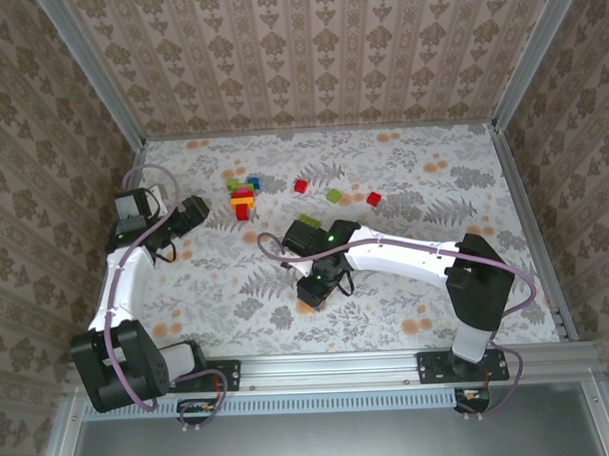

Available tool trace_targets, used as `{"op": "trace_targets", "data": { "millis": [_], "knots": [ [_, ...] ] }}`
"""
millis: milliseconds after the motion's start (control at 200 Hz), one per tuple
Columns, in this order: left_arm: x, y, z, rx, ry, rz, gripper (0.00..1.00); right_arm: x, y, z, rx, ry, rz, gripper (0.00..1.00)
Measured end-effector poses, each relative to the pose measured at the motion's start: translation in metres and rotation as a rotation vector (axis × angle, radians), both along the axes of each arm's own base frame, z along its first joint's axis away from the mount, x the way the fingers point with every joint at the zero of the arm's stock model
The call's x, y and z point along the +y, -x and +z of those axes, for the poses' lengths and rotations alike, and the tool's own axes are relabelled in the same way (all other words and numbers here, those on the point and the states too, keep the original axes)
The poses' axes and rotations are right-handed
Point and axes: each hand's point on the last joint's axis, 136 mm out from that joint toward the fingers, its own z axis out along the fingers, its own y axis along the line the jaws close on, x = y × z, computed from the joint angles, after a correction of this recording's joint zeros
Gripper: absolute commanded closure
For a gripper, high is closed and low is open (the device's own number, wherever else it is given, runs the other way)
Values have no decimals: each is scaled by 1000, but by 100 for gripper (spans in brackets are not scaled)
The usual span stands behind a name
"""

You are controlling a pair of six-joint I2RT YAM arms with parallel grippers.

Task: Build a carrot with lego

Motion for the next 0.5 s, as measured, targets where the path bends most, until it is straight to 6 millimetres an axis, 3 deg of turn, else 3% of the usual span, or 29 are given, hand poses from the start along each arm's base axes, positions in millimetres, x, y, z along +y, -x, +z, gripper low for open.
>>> {"op": "trace_targets", "data": {
  "millis": [500],
  "knots": [
    [0, 0, 0, -1, -2, -2, 0, 3, 3, -8, 20, 7, 15, 64]
  ]
}}
